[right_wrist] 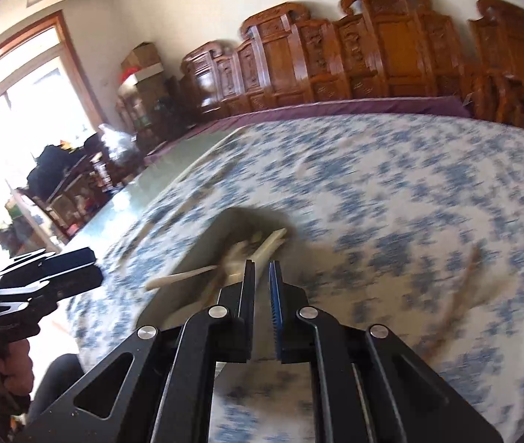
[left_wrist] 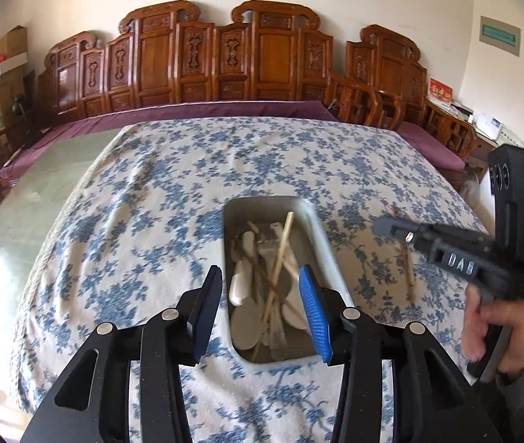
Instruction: Organize utensils
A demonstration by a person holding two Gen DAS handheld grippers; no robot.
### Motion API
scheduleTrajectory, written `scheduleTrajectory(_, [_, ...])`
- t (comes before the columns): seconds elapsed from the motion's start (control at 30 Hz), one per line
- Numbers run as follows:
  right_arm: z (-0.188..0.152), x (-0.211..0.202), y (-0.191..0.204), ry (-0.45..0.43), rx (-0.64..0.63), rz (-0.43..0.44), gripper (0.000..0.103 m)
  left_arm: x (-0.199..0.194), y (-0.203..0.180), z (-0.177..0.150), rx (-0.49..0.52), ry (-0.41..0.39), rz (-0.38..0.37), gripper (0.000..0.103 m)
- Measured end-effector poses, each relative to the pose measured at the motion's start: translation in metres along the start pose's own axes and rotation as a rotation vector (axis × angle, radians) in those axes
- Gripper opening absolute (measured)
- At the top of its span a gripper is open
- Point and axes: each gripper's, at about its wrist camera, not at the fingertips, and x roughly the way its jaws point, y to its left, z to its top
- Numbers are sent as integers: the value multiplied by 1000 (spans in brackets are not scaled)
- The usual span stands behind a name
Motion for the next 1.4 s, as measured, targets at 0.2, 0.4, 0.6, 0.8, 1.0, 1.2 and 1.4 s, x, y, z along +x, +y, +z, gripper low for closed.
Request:
scheduleTrajectory(0.2, [11,-25,-66,-28,21,-159,15,20,-30,10,41,9,-48,41])
scheduleTrajectory(0.4, [1,-27,-120,-23,30,-267,15,50,-68,17,82,45,-104,41])
scheduleTrajectory(0.6, [-13,-20,-150,9,64,-291,21,80,-114,20,142,78,-159,41])
scheduleTrajectory(0.8, [-16,-24,-177,16,111,-328,27,116,-146,19,162,134,-200,41])
scheduleTrajectory(1.0, [-18,-22,-195,34,137,-341,27,150,-174,16,187,189,-227,37])
scheduleTrajectory(1.2, [-17,-22,-196,32,140,-337,27,181,-189,10,178,246,-249,22])
scheduleTrajectory(1.4, [-18,-17,-192,43,130,-331,27,195,-197,5,195,260,-231,19])
